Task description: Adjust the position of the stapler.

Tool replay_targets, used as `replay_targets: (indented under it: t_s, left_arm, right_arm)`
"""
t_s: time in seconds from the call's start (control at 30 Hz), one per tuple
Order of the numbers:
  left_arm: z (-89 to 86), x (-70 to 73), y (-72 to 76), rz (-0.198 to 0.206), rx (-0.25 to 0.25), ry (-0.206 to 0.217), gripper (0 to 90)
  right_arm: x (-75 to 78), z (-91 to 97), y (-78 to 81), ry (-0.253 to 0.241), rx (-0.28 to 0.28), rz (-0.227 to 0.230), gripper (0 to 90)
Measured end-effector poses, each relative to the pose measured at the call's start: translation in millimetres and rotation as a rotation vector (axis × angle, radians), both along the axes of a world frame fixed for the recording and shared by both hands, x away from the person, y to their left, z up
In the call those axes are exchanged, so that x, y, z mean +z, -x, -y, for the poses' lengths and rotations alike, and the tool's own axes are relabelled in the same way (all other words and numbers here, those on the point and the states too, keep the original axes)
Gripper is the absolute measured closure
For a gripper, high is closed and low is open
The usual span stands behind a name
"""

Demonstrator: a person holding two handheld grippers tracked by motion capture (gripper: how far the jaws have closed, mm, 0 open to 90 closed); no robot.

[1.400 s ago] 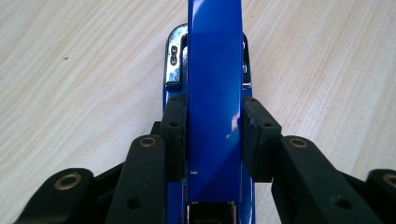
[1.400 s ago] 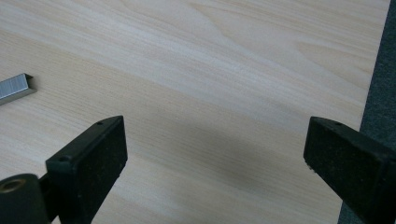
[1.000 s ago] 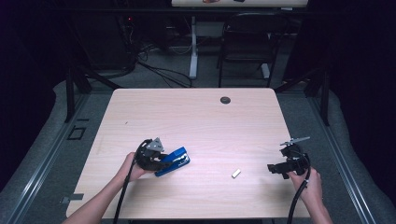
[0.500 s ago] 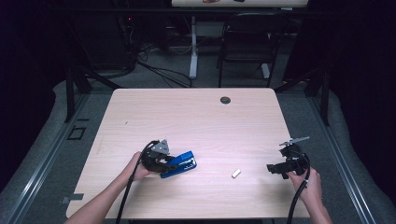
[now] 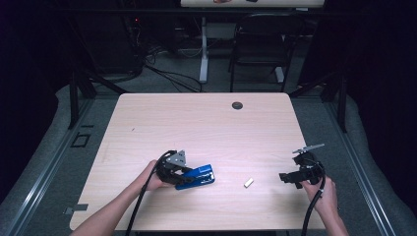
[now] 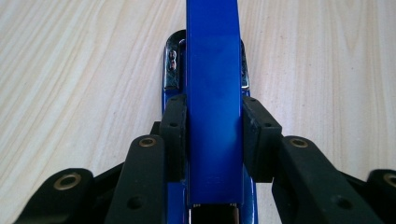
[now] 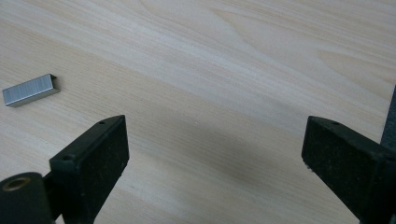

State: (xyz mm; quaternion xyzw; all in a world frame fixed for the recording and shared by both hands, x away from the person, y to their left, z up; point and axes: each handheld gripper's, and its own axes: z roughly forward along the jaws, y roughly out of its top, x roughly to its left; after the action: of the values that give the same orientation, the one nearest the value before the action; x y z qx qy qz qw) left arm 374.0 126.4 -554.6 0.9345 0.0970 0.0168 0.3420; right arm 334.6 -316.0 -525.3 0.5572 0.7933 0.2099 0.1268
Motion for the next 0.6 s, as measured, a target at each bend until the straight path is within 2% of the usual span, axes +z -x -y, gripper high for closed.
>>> replay_targets:
  t_s: [0.17,0.37,0.5,0.57,0.6]
  left_arm:
    - [7.7,0.5,0.3,0.01,-0.045,-0.009,66.1]
    - [23.2,0.1,1.8,0.009,-0.125,-0.002,66.1]
    - [25.5,0.6,2.2,0.01,-0.136,-0.007,65.9]
    - [26.4,1.5,2.6,0.011,-0.124,-0.02,65.5]
    - [27.1,2.0,3.3,0.008,-0.11,-0.01,64.1]
  right_arm:
    - [0.7,-2.6,0.1,-0.011,0.007,0.004,7.2]
    - [0.4,-2.5,0.1,-0.019,0.005,-0.001,7.2]
    - [-0.2,-1.7,0.1,-0.017,0.003,0.005,7.3]
    - [-0.4,-1.3,0.2,-0.021,0.003,0.005,7.3]
    - [-0.4,-1.2,0.4,-0.026,0.002,0.005,7.3]
